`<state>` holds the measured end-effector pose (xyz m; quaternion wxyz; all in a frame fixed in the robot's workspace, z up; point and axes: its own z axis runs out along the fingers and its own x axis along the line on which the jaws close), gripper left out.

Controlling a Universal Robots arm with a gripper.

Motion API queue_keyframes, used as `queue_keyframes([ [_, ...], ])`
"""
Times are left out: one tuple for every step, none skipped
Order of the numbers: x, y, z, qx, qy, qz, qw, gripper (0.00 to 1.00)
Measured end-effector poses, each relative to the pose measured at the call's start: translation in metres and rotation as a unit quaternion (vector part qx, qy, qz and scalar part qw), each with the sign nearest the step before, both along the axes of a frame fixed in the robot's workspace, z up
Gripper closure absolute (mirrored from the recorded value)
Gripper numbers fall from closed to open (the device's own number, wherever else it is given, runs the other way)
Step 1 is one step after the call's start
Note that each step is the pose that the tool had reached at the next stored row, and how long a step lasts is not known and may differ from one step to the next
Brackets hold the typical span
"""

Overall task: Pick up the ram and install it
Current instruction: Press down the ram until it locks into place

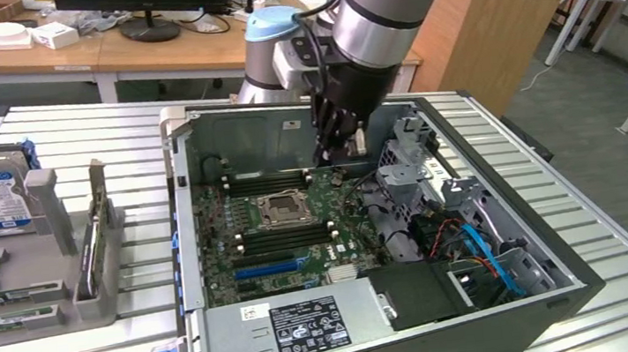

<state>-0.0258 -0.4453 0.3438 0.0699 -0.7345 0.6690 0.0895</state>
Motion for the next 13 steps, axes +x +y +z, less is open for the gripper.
queue_keyframes([
  [0.0, 0.0, -0.0017, 0.0001, 0.0, 0.0, 1.0, 0.9],
  [0.0, 0.0, -0.0034, 0.0002, 0.0, 0.0, 1.0, 0.9],
  [0.0, 0.0, -0.0047, 0.0003, 0.0, 0.0, 1.0, 0.9],
  [0.0, 0.0, -0.0061, 0.0003, 0.0, 0.0, 1.0, 0.9],
  [0.0, 0.0, -0.0068, 0.0004, 0.0, 0.0, 1.0, 0.9],
  [0.0, 0.0, -0.0073, 0.0004, 0.0, 0.0, 1.0, 0.9],
  [0.0, 0.0, -0.0078, 0.0005, 0.0, 0.0, 1.0, 0.9],
  [0.0, 0.0, -0.0082, 0.0004, 0.0, 0.0, 1.0, 0.9],
  [0.0, 0.0, -0.0082, 0.0004, 0.0, 0.0, 1.0, 0.9],
  [0.0, 0.0, -0.0081, 0.0003, 0.0001, 0.0, 1.0, 0.9],
  [0.0, 0.0, -0.0081, 0.0003, 0.0001, 0.0, 1.0, 0.9],
  [0.0, 0.0, -0.0082, 0.0003, 0.0, 0.0, 1.0, 0.9],
  [0.0, 0.0, -0.0082, 0.0003, 0.0, 0.0, 1.0, 0.9],
])
